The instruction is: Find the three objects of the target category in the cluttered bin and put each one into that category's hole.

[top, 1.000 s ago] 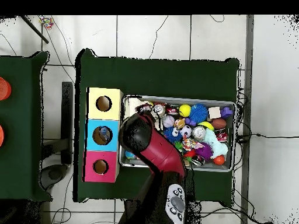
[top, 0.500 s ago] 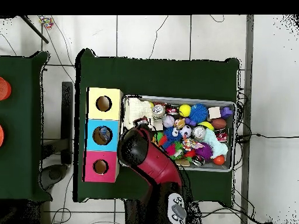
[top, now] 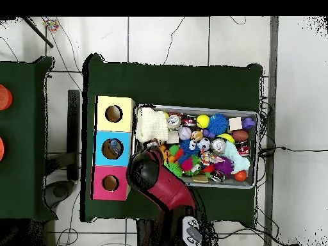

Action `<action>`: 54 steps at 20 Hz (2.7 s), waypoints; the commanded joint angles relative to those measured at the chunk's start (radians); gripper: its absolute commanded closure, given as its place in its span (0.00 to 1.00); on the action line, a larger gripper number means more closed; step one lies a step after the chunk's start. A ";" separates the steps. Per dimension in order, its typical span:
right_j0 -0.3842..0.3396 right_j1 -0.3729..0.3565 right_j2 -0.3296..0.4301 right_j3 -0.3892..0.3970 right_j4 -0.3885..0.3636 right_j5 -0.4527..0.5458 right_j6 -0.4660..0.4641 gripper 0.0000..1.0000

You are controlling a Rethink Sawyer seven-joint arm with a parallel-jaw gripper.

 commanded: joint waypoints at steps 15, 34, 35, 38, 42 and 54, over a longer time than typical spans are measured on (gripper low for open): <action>-0.090 -0.047 0.191 0.186 -0.085 -0.204 0.297 0.00; -0.166 -0.008 0.232 0.246 -0.155 -0.317 0.348 0.00; -0.165 -0.011 0.230 0.241 -0.146 -0.307 0.343 0.00; -0.181 0.004 0.235 0.222 -0.151 -0.306 0.335 0.00; -0.181 0.046 0.242 0.194 -0.155 -0.329 0.339 0.00; -0.121 0.029 0.210 0.123 -0.055 -0.225 0.292 0.00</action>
